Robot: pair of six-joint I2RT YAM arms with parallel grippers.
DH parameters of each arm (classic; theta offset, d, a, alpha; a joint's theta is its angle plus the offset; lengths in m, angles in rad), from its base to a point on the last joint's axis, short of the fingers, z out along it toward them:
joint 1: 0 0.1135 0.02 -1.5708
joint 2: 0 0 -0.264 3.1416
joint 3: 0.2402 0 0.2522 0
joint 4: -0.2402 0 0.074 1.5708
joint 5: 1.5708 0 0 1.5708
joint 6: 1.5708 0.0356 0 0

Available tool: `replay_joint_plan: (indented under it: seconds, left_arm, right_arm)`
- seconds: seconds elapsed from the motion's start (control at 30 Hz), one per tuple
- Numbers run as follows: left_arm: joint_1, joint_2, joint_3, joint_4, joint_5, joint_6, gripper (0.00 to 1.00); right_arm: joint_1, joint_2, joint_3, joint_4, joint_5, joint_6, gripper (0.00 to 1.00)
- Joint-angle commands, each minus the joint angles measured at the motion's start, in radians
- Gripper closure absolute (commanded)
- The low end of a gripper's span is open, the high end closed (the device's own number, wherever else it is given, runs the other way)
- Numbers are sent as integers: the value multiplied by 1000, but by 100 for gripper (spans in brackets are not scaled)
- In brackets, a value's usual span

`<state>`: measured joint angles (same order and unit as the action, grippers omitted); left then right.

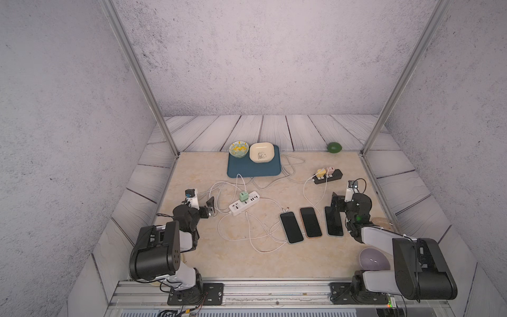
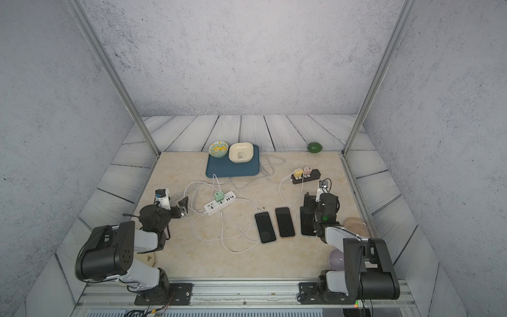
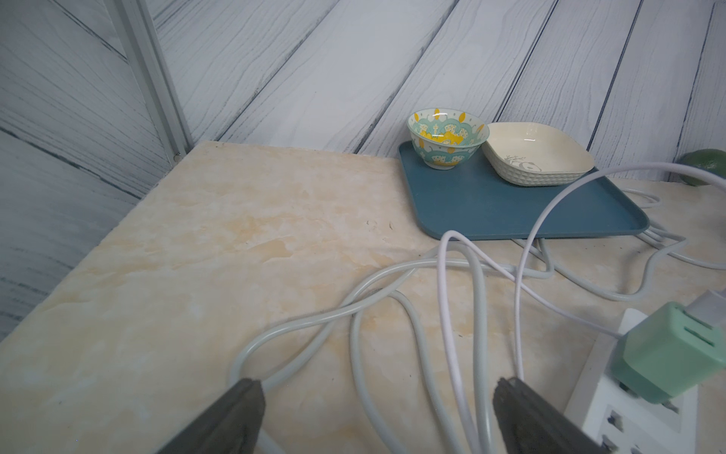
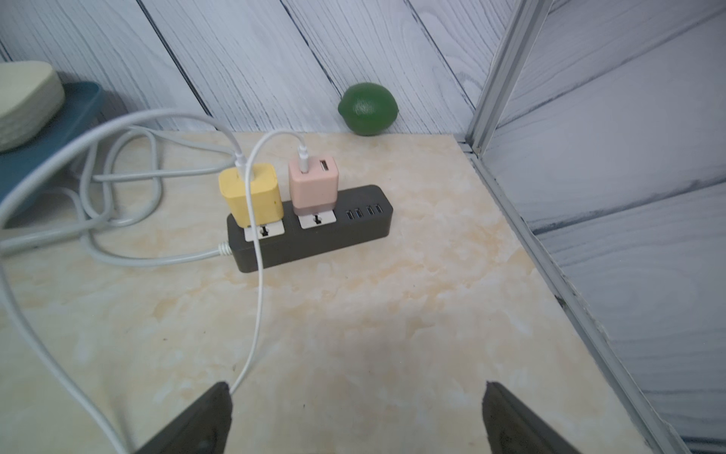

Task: Unplug the charging cable from the phone
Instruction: Reset both arms

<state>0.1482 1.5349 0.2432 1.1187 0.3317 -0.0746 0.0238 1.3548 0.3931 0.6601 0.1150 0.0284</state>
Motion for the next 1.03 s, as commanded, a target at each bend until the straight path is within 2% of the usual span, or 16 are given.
replay_joint_plan:
  seconds: [0.0, 0.2, 0.33, 0.43, 0.5, 0.6, 1.0]
  left_arm:
    - [-31, -24, 17, -4, -129, 23, 2]
    - [-34, -24, 106, -169, -176, 5, 2]
    - [-39, -11, 173, -279, -152, 25, 2]
    - [-98, -7, 227, -378, -258, 56, 2]
    - [-99, -6, 228, -376, -258, 56, 2]
    - [-100, -6, 228, -376, -259, 56, 2]
    - [-100, -5, 229, -378, -259, 56, 2]
  right_arm:
    - [-2, 18, -17, 85, -77, -10, 1]
    - [-1, 238, -115, 527, -124, -27, 1]
    - [-1, 152, -76, 296, -96, -16, 1]
    - [-1, 190, -66, 337, -89, -12, 1]
    - [-1, 220, -67, 398, -92, -11, 1]
    - [-1, 184, -32, 272, -91, -10, 1]
    - [-1, 214, 21, 218, -66, 0, 1]
